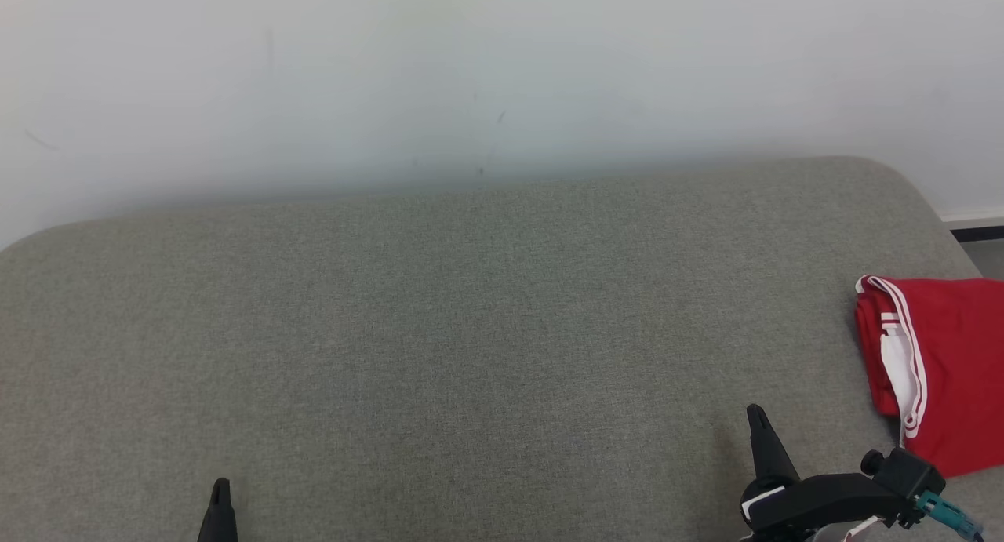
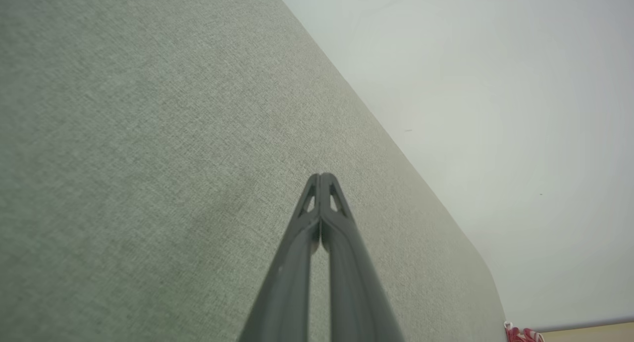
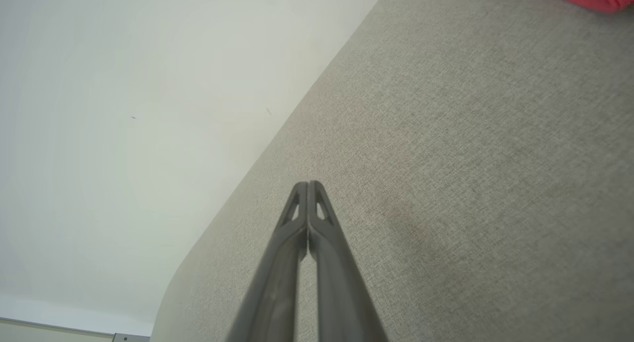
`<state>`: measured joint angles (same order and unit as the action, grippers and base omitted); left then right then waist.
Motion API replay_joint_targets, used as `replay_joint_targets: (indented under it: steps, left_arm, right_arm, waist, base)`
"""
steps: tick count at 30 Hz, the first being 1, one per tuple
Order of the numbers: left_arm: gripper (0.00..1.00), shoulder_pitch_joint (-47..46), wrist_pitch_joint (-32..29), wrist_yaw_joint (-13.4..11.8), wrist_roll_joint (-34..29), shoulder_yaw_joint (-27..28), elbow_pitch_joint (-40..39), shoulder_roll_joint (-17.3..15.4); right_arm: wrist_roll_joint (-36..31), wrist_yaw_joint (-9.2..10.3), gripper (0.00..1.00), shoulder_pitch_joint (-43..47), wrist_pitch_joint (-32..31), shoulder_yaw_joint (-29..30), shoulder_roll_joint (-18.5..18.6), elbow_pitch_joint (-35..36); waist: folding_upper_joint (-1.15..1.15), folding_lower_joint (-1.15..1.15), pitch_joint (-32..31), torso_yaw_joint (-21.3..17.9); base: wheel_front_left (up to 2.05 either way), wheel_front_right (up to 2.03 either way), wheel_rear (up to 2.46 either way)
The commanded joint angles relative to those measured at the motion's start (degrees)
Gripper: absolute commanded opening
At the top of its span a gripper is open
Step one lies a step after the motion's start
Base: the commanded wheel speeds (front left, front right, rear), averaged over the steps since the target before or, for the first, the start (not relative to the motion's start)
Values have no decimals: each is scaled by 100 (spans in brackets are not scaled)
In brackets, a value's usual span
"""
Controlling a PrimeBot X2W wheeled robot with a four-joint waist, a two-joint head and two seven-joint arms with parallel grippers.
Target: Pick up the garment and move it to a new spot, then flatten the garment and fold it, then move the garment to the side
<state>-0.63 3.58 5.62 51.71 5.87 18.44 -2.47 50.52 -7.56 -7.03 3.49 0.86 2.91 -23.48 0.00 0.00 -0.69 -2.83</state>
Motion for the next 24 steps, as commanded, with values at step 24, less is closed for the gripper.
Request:
replay_joint_targets:
  steps: [24]
  left_arm:
    - [0,-341,-430,95,1724,45,-232,-44]
  right_arm:
    - [1765,8,0,14,-425,249,-3,441]
  waist:
    - [0,0,27,94]
  base:
    - [0,0,0]
